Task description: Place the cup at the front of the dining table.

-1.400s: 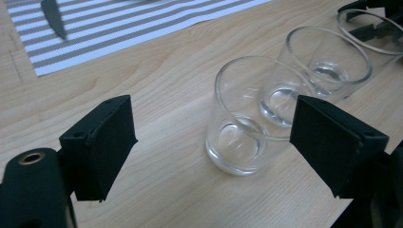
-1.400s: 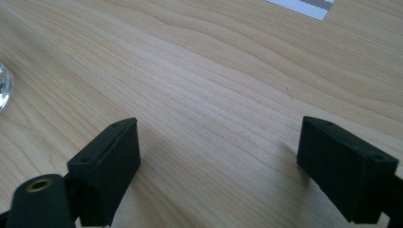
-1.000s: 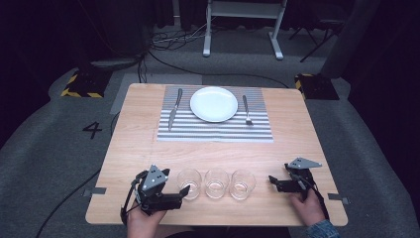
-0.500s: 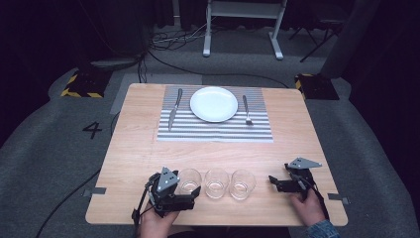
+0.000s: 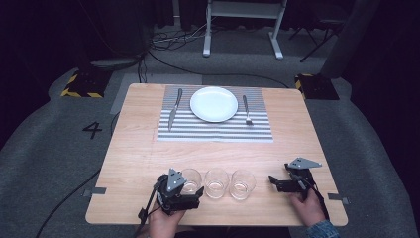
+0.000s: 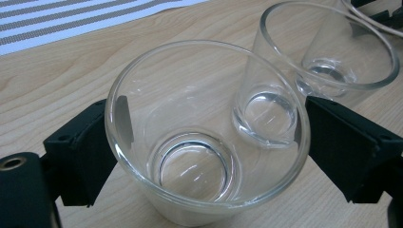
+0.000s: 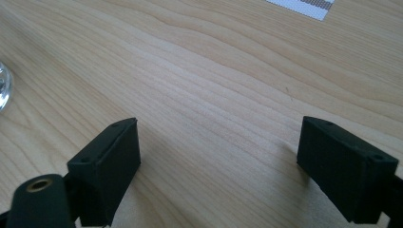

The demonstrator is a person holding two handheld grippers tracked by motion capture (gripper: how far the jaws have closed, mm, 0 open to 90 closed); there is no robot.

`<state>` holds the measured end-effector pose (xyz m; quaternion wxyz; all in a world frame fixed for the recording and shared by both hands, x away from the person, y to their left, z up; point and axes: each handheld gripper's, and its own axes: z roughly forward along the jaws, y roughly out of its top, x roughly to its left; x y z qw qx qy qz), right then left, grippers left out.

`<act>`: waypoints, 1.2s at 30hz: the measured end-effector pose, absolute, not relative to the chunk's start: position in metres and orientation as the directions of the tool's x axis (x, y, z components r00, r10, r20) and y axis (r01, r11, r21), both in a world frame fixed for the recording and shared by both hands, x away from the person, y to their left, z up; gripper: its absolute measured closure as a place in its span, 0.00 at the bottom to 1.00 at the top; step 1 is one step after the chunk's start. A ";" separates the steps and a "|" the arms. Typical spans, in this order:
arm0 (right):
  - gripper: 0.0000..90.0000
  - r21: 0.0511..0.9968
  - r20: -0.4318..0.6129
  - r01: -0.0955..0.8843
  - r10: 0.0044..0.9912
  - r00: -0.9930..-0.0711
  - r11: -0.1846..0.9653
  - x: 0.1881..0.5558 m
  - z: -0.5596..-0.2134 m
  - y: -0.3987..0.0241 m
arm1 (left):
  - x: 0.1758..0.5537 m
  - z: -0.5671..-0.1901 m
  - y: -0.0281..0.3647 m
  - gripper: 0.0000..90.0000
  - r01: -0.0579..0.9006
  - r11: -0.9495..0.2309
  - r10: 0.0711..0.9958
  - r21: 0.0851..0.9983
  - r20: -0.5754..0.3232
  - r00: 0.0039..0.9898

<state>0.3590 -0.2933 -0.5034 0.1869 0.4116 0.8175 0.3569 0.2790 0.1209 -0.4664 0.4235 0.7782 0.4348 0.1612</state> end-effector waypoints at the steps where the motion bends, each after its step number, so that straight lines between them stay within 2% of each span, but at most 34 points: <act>1: 0.16 0.737 -0.012 0.539 0.806 -0.592 0.407 0.359 -0.503 -0.293 | 0.279 -0.467 0.121 0.12 0.540 -0.267 0.816 0.798 -0.111 0.568; 5: 0.16 0.737 -0.012 0.540 0.806 -0.592 0.407 0.359 -0.503 -0.293 | 0.279 -0.467 0.123 0.19 0.536 -0.261 0.821 0.803 -0.108 0.561; 10: 0.16 0.737 -0.012 0.539 0.806 -0.592 0.407 0.359 -0.503 -0.293 | 0.279 -0.464 0.121 0.20 0.539 -0.286 0.824 0.792 -0.084 0.560; 17: 0.16 0.737 -0.012 0.539 0.806 -0.592 0.407 0.359 -0.503 -0.293 | 0.285 -0.457 0.121 0.20 0.581 -0.290 0.819 0.761 -0.116 0.561; 27: 0.16 0.737 -0.012 0.539 0.806 -0.591 0.407 0.359 -0.503 -0.293 | 0.289 -0.442 0.128 0.20 0.592 -0.273 0.812 0.758 -0.148 0.564; 36: 0.16 0.737 -0.012 0.539 0.806 -0.591 0.407 0.359 -0.503 -0.293 | 0.293 -0.429 0.130 0.20 0.583 -0.291 0.809 0.758 -0.129 0.573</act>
